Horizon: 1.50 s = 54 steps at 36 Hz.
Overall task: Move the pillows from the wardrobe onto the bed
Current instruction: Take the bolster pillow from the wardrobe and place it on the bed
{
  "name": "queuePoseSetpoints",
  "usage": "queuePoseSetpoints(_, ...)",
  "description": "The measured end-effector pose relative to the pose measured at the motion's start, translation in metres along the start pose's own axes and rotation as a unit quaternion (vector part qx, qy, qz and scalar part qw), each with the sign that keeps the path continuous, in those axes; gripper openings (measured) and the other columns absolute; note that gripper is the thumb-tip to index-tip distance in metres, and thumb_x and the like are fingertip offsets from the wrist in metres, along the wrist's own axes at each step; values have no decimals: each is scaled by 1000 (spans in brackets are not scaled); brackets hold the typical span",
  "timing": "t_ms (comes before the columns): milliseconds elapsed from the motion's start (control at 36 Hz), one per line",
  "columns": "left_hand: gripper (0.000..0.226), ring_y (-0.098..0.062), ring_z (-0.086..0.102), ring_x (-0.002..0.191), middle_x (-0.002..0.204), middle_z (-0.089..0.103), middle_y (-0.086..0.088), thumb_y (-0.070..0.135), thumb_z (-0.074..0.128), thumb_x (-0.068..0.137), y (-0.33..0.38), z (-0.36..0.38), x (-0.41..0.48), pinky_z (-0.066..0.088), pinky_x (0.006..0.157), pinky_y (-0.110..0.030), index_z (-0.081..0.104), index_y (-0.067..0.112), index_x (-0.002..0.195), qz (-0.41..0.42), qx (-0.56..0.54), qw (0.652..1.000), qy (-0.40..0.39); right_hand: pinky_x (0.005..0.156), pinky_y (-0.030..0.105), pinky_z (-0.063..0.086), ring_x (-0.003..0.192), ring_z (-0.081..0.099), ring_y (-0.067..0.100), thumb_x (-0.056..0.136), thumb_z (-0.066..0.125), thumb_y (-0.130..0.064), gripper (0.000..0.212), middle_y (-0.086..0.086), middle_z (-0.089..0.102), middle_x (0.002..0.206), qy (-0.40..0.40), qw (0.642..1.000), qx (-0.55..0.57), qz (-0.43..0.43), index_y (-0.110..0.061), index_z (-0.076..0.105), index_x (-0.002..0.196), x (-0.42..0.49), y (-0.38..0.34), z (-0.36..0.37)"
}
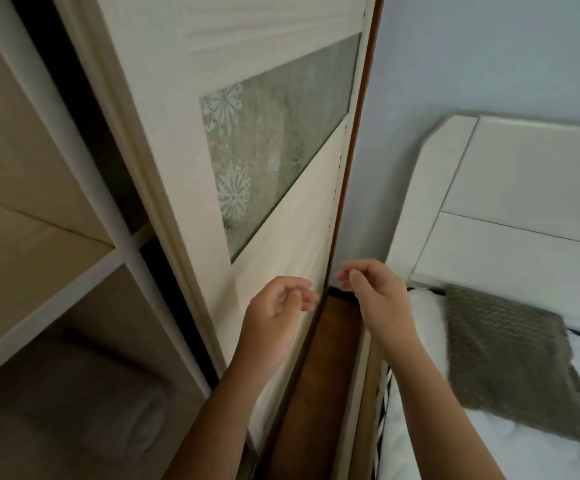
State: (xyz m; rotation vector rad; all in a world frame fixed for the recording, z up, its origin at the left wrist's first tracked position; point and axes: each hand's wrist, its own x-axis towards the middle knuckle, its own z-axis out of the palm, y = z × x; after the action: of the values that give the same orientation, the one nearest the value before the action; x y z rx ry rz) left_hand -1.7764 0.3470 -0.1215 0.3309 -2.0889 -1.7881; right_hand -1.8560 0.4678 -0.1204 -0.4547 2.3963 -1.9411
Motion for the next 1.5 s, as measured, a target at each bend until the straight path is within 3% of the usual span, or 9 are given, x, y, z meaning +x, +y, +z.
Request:
queuePoseSetpoints(250,27,2,64,71,83,70,1,1,43,93,-39,-31,-67,43,63,-2,62,20,87,-41,-34,997,51,64,5,45,73,61,-5,91,50,-11,23,-12,67,81,-45,998,-14,40,-29,63,87,-80,26,39)
queuePoseSetpoints(556,30,3,65,71,74,70,9,1,45,90,-79,-81,-100,47,64,-6,64,24,81,-101,-19,974,203,74,20,51,84,64,9,92,49,-11,19,-13,66,84,-150,988,-4,43,-24,64,92,-116,27,103)
queuePoseSetpoints(861,27,-10,58,78,86,63,1,-4,52,84,-144,-149,-105,45,58,-9,58,19,71,-234,-8,889,393,68,14,46,78,61,8,89,49,-9,23,-5,67,87,-333,941,-43,35,-28,60,85,-124,50,196)
queuePoseSetpoints(1028,21,-31,57,101,113,60,-21,-3,48,88,-192,-183,-98,41,77,-29,59,-5,105,-334,11,828,451,64,11,37,88,56,10,94,48,-20,23,4,66,106,-395,909,-106,74,-15,63,110,-119,88,247)
queuePoseSetpoints(1167,29,-39,55,112,121,57,-28,-1,52,86,-223,-198,-97,45,87,-40,54,-12,112,-411,-42,791,451,78,18,36,109,57,21,94,46,-20,26,8,62,121,-404,895,-109,153,-15,61,114,-114,112,286)
queuePoseSetpoints(1278,35,-34,59,104,119,58,-31,9,58,86,-238,-204,-94,43,76,-36,54,-10,115,-444,-83,773,446,80,17,34,113,55,23,92,49,-14,26,10,60,123,-394,898,-103,170,-12,59,115,-110,128,307)
queuePoseSetpoints(1333,44,-35,55,113,125,55,-26,13,59,86,-245,-206,-93,46,88,-39,48,-5,124,-460,-99,760,447,84,19,37,116,54,24,91,51,-14,29,11,58,127,-398,896,-111,163,-9,57,120,-107,136,316)
queuePoseSetpoints(1417,54,-33,49,119,133,49,-21,18,60,87,-254,-210,-92,44,97,-43,41,-2,132,-473,-104,765,425,97,26,36,122,50,24,92,51,-16,36,10,53,135,-407,891,-137,149,-11,51,127,-103,144,326)
queuePoseSetpoints(1500,52,-35,48,124,138,47,-21,21,58,89,-262,-215,-93,42,87,-37,42,-3,133,-488,-117,773,387,100,27,34,126,47,24,92,51,-18,41,11,48,139,-413,887,-155,135,-11,46,132,-101,152,333)
